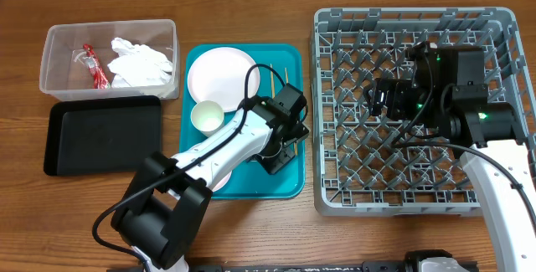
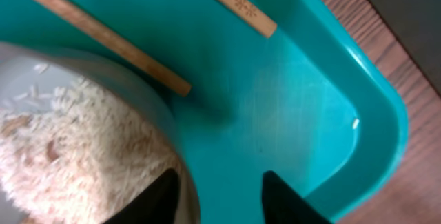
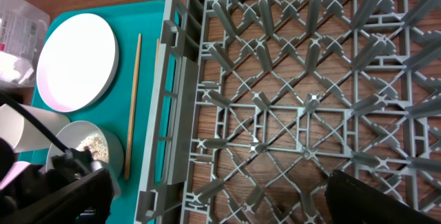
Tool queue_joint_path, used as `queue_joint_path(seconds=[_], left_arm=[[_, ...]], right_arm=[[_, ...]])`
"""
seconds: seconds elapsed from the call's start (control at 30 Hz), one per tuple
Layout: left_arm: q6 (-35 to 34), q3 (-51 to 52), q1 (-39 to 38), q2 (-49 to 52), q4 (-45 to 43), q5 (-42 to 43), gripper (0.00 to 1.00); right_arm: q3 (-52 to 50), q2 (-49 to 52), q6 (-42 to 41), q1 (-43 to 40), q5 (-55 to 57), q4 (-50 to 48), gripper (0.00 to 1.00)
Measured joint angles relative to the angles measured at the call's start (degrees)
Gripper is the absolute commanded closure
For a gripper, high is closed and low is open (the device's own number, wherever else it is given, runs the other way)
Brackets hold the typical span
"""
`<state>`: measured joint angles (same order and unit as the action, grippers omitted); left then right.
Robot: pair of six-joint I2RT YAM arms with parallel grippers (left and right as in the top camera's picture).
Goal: Sort waste into correct bins and load items into the dishwasher
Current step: 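Grasp the white bowl of rice with the left gripper, then tip the bowl over the black tray to dump the rice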
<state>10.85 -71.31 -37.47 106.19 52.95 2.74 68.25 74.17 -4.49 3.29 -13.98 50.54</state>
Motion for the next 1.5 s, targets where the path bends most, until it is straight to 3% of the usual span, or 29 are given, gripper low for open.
queue_joint_path(seconds=[0.27,0.53,0.77,0.9,1.13,1.37,1.5], left_arm=[[0.39,1.79,0.0,0.0,-0.7,-0.44,0.96],[-0.7,-6.95,0.0,0.0,8.9,-1.46,0.96],[-3.5,-29.09,1.57,0.0,23.26,-0.87,0.96],[-3.63,-37.94,12.81,-0.31,30.99,1.86,0.96],[-2.71,-36.89,42.49,-0.35,32.98,11.06,0.96],[7.1,-22.18,64.37,-0.46,29.75,31.34,0.96],[9.38,-8.7,75.45,-1.05,15.26,45.64,0.96]], right_arm=[[0.0,0.0,0.0,0.0,-0.02,0.0,0.0],[0.0,0.0,-0.02,0.02,0.02,0.02,0.0],[0.0,0.0,0.02,0.0,0.09,0.04,0.0],[0.0,0.0,-0.02,-0.04,0.04,0.02,0.0],[0.0,0.0,0.0,-0.15,0.94,-0.66,0.0],[0.0,0.0,-0.02,-0.2,0.98,-1.01,0.0],[0.0,0.04,0.0,-0.2,0.96,-1.03,0.0]])
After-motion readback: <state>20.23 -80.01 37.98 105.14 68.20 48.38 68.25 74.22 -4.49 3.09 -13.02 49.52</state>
